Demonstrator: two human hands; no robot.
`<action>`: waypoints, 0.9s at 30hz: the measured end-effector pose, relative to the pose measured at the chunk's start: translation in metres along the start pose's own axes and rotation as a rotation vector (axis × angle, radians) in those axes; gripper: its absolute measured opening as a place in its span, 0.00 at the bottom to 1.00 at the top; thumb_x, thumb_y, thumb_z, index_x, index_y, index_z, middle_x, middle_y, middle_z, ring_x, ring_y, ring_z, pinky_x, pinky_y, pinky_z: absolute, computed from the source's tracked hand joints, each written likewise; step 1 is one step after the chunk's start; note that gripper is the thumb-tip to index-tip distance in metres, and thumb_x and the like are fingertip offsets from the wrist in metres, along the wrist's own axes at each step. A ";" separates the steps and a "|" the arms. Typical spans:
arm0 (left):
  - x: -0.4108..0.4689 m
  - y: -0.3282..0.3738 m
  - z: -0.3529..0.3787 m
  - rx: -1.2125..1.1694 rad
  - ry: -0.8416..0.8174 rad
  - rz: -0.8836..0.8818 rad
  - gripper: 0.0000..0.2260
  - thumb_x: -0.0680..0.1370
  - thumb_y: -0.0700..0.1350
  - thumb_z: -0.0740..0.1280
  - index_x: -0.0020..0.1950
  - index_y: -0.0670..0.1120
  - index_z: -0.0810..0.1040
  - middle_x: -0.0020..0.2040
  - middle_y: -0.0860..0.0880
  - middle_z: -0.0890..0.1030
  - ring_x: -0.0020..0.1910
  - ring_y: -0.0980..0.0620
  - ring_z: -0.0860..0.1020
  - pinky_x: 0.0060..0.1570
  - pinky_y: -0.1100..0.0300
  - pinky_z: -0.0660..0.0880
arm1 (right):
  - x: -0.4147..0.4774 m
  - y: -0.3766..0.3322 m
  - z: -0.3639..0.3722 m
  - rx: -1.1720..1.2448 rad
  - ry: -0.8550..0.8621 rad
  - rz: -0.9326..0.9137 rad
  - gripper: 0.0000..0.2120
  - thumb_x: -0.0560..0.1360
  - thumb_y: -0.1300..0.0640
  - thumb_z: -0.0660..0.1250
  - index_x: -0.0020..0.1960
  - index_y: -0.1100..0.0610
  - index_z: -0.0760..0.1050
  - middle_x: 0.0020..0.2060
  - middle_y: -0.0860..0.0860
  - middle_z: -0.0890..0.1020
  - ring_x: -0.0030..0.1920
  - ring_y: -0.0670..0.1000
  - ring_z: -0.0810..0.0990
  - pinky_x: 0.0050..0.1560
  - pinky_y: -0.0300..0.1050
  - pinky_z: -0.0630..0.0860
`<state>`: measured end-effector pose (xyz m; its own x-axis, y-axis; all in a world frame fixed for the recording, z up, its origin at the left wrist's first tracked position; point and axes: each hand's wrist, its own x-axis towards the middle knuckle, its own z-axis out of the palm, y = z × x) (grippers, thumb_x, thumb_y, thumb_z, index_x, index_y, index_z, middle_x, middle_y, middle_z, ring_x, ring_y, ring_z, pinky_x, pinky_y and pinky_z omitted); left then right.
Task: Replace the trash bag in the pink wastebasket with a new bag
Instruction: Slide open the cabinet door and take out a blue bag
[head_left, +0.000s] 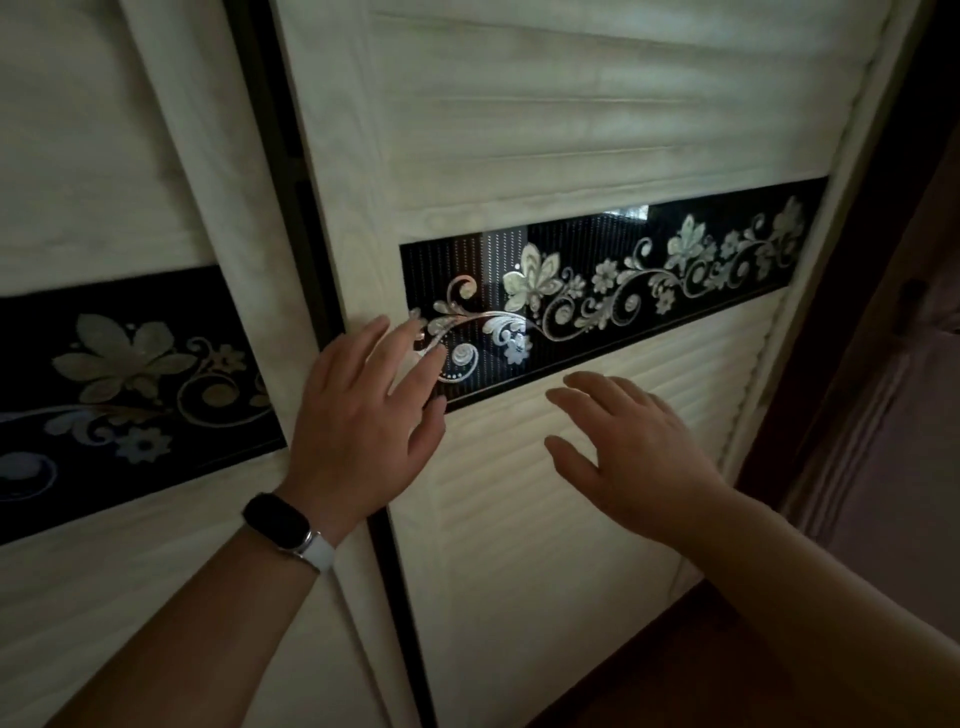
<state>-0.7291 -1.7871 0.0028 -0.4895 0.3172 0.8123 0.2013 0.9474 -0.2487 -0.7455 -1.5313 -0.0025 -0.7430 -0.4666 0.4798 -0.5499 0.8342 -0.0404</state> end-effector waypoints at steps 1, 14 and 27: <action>0.006 -0.005 0.000 0.017 0.022 -0.006 0.16 0.79 0.48 0.64 0.64 0.43 0.78 0.67 0.39 0.76 0.67 0.35 0.72 0.62 0.40 0.69 | 0.012 0.002 0.001 0.011 0.033 -0.028 0.25 0.77 0.40 0.53 0.68 0.51 0.68 0.66 0.51 0.73 0.65 0.53 0.72 0.62 0.53 0.71; 0.046 -0.018 0.022 0.255 0.255 -0.176 0.21 0.77 0.49 0.66 0.68 0.42 0.76 0.72 0.34 0.68 0.74 0.35 0.64 0.65 0.36 0.68 | 0.136 0.016 0.020 0.144 0.547 -0.375 0.24 0.77 0.46 0.63 0.69 0.58 0.69 0.71 0.59 0.69 0.71 0.60 0.65 0.70 0.57 0.61; 0.058 -0.023 0.055 0.177 0.300 -0.047 0.29 0.72 0.45 0.69 0.70 0.36 0.65 0.71 0.32 0.61 0.70 0.24 0.60 0.75 0.40 0.52 | 0.189 0.038 0.089 0.013 0.934 -0.449 0.31 0.73 0.42 0.62 0.72 0.54 0.65 0.72 0.59 0.64 0.75 0.59 0.60 0.73 0.60 0.57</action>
<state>-0.8085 -1.7879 0.0263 -0.2180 0.2719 0.9373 0.0210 0.9615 -0.2740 -0.9408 -1.6135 0.0085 0.1205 -0.3153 0.9413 -0.7118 0.6335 0.3033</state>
